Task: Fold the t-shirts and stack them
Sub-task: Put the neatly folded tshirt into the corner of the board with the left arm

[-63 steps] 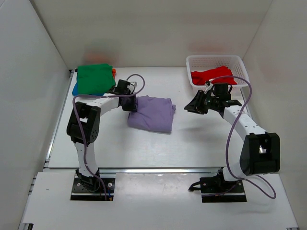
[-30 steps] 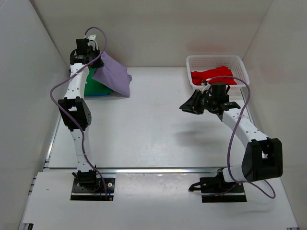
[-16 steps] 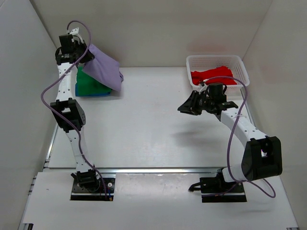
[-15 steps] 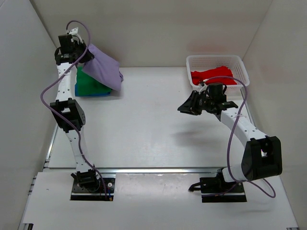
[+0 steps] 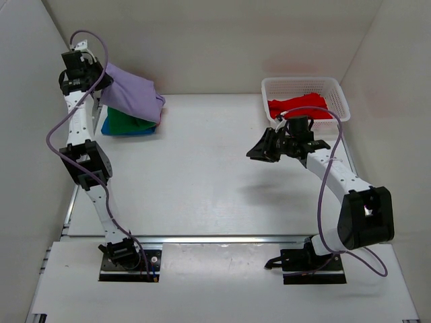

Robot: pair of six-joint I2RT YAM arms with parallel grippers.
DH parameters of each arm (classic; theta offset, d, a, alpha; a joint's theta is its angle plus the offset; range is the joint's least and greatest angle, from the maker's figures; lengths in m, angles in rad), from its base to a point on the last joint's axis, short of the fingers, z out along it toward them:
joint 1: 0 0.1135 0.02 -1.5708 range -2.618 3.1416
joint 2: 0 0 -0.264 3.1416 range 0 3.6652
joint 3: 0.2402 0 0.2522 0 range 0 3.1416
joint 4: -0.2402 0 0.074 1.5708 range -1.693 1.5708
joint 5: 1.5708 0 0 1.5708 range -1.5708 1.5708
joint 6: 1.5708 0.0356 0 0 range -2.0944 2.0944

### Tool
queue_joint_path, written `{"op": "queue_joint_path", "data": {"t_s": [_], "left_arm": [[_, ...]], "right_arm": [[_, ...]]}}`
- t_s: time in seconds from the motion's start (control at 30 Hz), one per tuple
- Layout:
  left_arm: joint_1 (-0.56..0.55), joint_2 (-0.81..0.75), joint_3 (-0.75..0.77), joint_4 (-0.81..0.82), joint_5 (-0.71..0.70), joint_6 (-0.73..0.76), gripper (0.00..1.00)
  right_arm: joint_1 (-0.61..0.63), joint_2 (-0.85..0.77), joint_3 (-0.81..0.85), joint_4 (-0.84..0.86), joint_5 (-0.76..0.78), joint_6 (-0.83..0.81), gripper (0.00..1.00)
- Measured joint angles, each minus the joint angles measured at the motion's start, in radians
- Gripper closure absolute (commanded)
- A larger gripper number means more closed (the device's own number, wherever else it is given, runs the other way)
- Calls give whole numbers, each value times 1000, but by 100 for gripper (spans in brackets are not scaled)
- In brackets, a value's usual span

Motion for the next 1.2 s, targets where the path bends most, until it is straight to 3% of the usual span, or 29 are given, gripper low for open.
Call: {"op": "queue_joint_path", "data": {"t_s": [0.2, 0.5, 0.53, 0.57, 0.6, 0.63, 0.87, 1.03, 1.2], "left_arm": [[15, 23, -74, -4, -79, -6, 100], [39, 200, -67, -27, -157, -51, 100], [41, 219, -68, -32, -164, -51, 86], [42, 234, -69, -37, -167, -50, 41], [44, 246, -72, -40, -172, -47, 6], [46, 249, -79, -41, -178, -46, 1], [56, 116, -280, 57, -121, -77, 2], [10, -165, -446, 95, -88, -92, 1], [-124, -514, -600, 126, -31, -83, 1]], "right_arm": [[7, 5, 1, -12, 4, 0, 76], [15, 5, 4, -31, 15, 0, 76], [15, 5, 4, -34, 16, 0, 76], [15, 5, 4, -37, 18, 0, 76], [15, 4, 4, -41, 20, 0, 76], [15, 3, 4, -47, 23, 0, 76], [43, -37, 4, -79, 54, 0, 75], [61, -126, -18, -92, 87, -8, 76], [27, -194, -34, -195, 149, -99, 73]]}}
